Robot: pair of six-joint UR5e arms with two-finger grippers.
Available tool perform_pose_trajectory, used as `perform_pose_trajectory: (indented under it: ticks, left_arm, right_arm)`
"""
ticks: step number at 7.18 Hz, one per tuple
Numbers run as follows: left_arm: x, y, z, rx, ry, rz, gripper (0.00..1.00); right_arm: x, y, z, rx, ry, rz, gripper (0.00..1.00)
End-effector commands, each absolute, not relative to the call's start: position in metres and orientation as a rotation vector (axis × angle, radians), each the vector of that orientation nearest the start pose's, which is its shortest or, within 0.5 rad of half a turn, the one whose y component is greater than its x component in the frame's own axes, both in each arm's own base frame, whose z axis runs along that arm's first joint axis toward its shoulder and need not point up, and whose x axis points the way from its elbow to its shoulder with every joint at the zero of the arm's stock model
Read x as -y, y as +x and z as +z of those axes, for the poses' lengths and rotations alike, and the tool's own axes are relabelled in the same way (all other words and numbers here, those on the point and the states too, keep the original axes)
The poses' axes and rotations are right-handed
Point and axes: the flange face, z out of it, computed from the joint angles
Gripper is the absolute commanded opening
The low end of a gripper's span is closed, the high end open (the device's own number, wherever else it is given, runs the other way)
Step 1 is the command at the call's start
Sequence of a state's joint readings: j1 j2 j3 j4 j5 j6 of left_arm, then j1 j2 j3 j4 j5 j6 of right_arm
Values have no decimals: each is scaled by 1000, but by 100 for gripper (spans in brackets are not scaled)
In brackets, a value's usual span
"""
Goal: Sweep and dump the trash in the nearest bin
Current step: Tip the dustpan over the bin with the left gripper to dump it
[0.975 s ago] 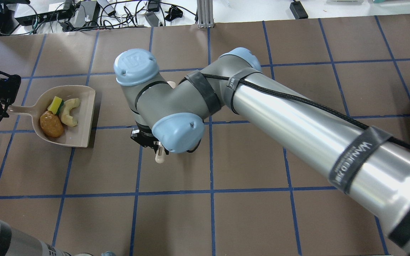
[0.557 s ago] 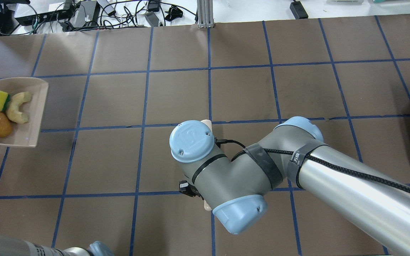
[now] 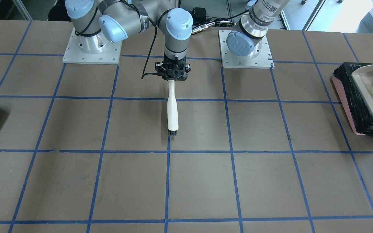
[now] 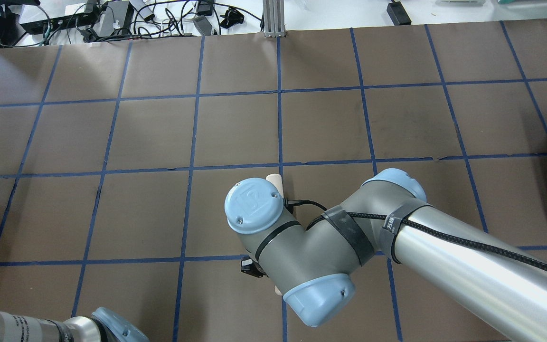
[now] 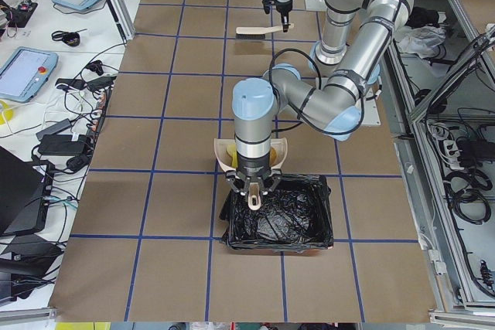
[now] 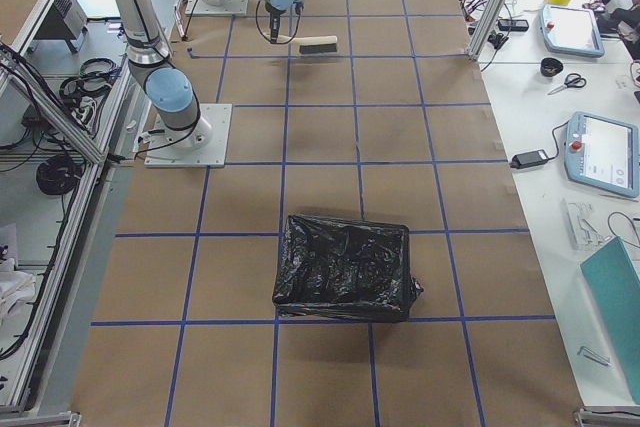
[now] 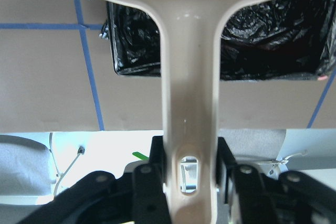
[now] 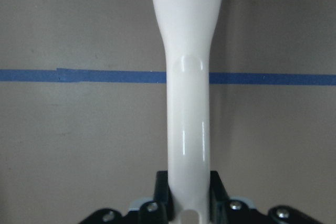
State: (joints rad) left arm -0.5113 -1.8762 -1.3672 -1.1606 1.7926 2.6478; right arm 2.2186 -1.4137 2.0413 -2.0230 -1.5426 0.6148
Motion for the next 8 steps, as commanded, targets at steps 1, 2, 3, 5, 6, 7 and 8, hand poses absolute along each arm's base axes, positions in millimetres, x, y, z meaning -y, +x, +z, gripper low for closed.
perform_pose_trajectory:
  ticks: [1, 2, 3, 5, 6, 7, 8]
  left_arm:
    - [392, 563, 487, -1970, 2033, 499, 0]
    - [389, 585, 477, -1952, 1991, 524, 0]
    - [389, 598, 461, -1915, 1973, 550, 0]
    - [382, 599, 455, -1826, 1909, 691, 0]
    - [375, 586, 442, -1774, 1895, 729, 0]
    - [369, 574, 432, -1723, 1909, 759, 0]
    - [365, 566, 439, -1661, 1912, 813, 0]
  right_arm:
    - [288, 389, 233, -3218, -28, 265, 0]
    - [290, 388, 232, -3220, -28, 272, 0]
    - [290, 388, 229, -3221, -35, 278, 0]
    - [290, 388, 229, -3222, -40, 283, 0]
    - [290, 387, 228, -3225, -42, 291, 0]
    - [289, 386, 228, -3229, -48, 301, 0]
    - [289, 386, 227, -3230, -63, 302, 17]
